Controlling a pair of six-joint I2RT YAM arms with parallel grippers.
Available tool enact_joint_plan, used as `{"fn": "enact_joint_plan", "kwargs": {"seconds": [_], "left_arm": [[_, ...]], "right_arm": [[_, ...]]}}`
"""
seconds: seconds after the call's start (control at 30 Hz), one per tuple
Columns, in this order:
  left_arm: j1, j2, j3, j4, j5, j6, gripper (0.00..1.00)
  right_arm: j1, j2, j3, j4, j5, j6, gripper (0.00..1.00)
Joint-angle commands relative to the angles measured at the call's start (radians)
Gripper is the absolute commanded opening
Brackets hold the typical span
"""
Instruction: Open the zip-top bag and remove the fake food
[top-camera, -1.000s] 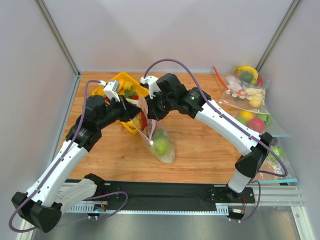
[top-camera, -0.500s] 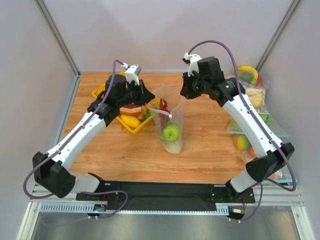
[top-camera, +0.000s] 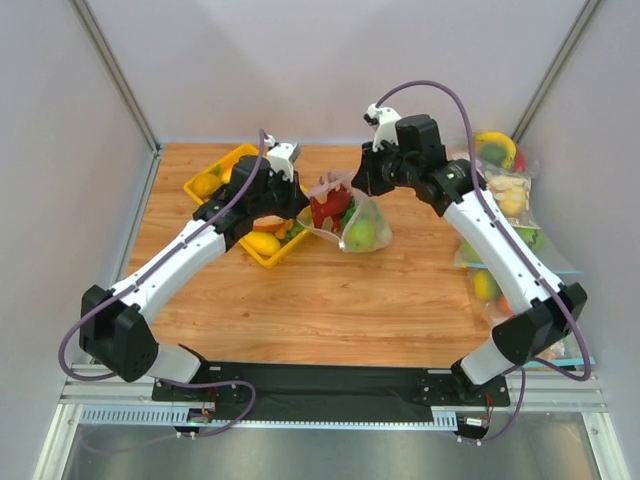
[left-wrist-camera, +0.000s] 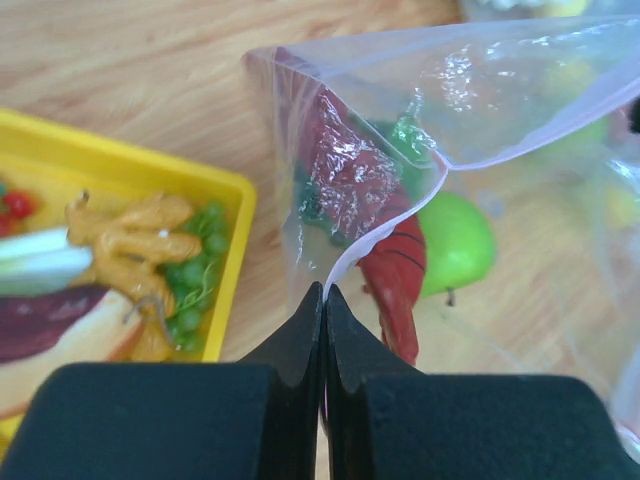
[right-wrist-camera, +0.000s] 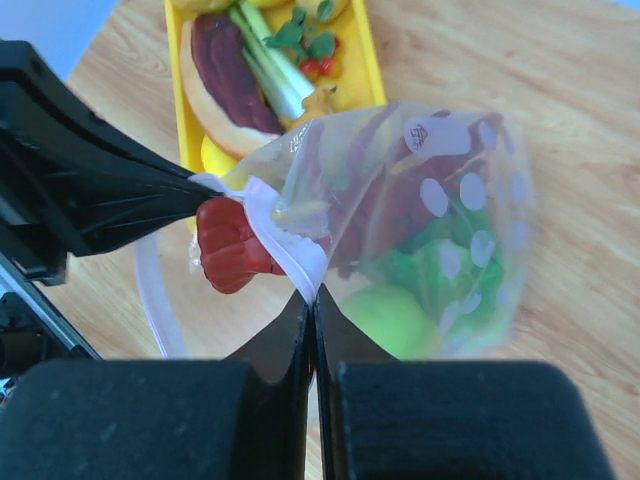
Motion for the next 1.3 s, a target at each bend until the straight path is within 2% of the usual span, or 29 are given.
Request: {"fn": "enact_joint_plan", "kwargs": {"seconds": [0.0, 0.13, 0.27, 0.33, 0.4, 0.5, 0.6, 0.67, 0.73, 0.83, 1.07, 1.17, 1.27], "left_arm": [[0.004, 0.039, -0.06, -0.062, -0.117, 0.048, 0.0], [0.004, 0.007, -0.115, -0.068, -0.258, 0.031, 0.0], [0.003, -0.056, -0.158, -0.065, -0.317, -0.022, 0.02], [-0.008, -0.111, -0.202, -0.05, -0.367, -0.042, 0.12], [-0.034, -0.152, -0.239, -0.04, -0.439, -0.065, 0.29], [-0.052, -0.252, -0.274, -0.023, -0.508, -0.087, 0.41], [-0.056, -0.303, -0.328, 0.073, -0.406, -0.11, 0.43], [-0.056, -0.315, -0.354, 0.149, -0.27, -0.151, 0.43], [-0.056, -0.285, -0.354, 0.181, -0.175, -0.195, 0.43], [-0.056, -0.23, -0.333, 0.181, -0.113, -0.225, 0.42], [-0.059, -0.211, -0.341, 0.139, -0.077, -0.268, 0.41], [-0.078, -0.242, -0.362, 0.127, -0.077, -0.265, 0.41], [-0.117, -0.315, -0.416, 0.191, -0.086, -0.245, 0.43]], "right_arm": [[0.03, 0.043, -0.055, 0.116, -0.085, 0.048, 0.0], [0.079, 0.069, -0.081, 0.151, -0.101, 0.052, 0.0], [0.113, 0.075, -0.109, 0.2, -0.116, 0.072, 0.0], [0.116, 0.083, -0.113, 0.216, -0.121, 0.081, 0.0], [0.121, 0.099, -0.11, 0.216, -0.124, 0.084, 0.0], [0.124, 0.113, -0.109, 0.214, -0.13, 0.086, 0.0], [0.127, 0.118, -0.103, 0.217, -0.134, 0.086, 0.0], [0.13, 0.118, -0.103, 0.22, -0.138, 0.086, 0.0], [0.13, 0.126, -0.1, 0.216, -0.138, 0.086, 0.0], [0.134, 0.132, -0.098, 0.214, -0.142, 0.089, 0.0], [0.137, 0.123, -0.112, 0.217, -0.138, 0.089, 0.0], [0.139, 0.126, -0.112, 0.219, -0.131, 0.086, 0.0], [0.139, 0.136, -0.107, 0.217, -0.121, 0.086, 0.0]]}}
